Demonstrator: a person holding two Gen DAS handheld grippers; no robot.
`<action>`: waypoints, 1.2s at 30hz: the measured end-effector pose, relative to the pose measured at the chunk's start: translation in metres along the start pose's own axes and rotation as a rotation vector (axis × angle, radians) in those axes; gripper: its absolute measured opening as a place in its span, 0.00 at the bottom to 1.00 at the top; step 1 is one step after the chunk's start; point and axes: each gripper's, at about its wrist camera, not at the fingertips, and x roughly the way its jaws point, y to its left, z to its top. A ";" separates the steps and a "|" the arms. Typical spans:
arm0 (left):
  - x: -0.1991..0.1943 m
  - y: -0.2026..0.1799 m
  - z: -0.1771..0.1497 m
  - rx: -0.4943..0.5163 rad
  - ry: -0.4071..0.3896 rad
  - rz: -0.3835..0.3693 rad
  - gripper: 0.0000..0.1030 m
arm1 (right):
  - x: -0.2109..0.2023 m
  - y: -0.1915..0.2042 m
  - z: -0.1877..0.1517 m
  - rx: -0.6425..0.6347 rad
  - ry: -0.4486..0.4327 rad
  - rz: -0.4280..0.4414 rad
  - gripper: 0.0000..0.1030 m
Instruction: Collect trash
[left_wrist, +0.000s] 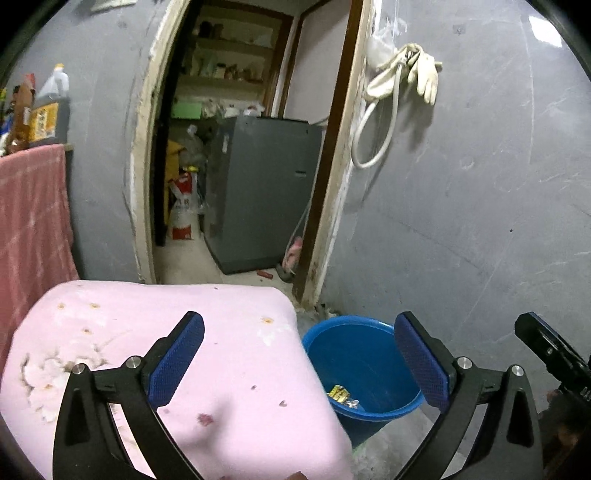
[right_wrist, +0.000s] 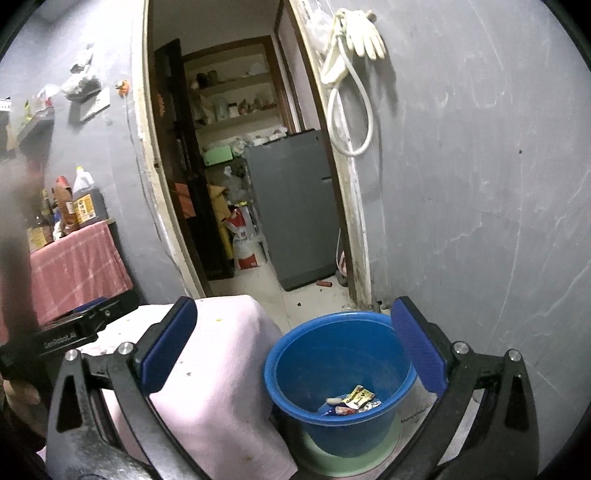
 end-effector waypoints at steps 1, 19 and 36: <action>-0.006 0.002 -0.001 0.003 -0.007 0.001 0.98 | -0.005 0.004 -0.001 -0.001 -0.004 0.005 1.00; -0.114 0.025 -0.049 0.017 -0.107 0.065 0.98 | -0.086 0.063 -0.037 -0.052 -0.041 0.012 1.00; -0.168 0.035 -0.116 0.018 -0.120 0.127 0.98 | -0.125 0.087 -0.093 -0.106 -0.073 -0.050 1.00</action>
